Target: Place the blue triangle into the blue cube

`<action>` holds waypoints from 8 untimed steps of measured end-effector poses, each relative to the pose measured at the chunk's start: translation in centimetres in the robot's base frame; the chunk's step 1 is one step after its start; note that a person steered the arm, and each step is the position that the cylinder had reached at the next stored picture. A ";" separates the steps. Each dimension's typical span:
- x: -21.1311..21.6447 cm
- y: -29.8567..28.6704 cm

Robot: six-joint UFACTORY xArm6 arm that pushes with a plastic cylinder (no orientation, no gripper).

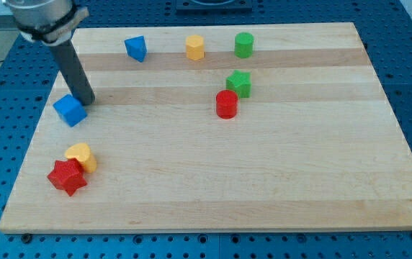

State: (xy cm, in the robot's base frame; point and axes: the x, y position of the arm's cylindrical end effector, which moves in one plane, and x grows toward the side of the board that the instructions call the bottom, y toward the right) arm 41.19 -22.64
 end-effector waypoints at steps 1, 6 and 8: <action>-3.7 0.1; -7.6 11.6; -8.6 11.6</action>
State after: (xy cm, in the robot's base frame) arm 32.56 -11.00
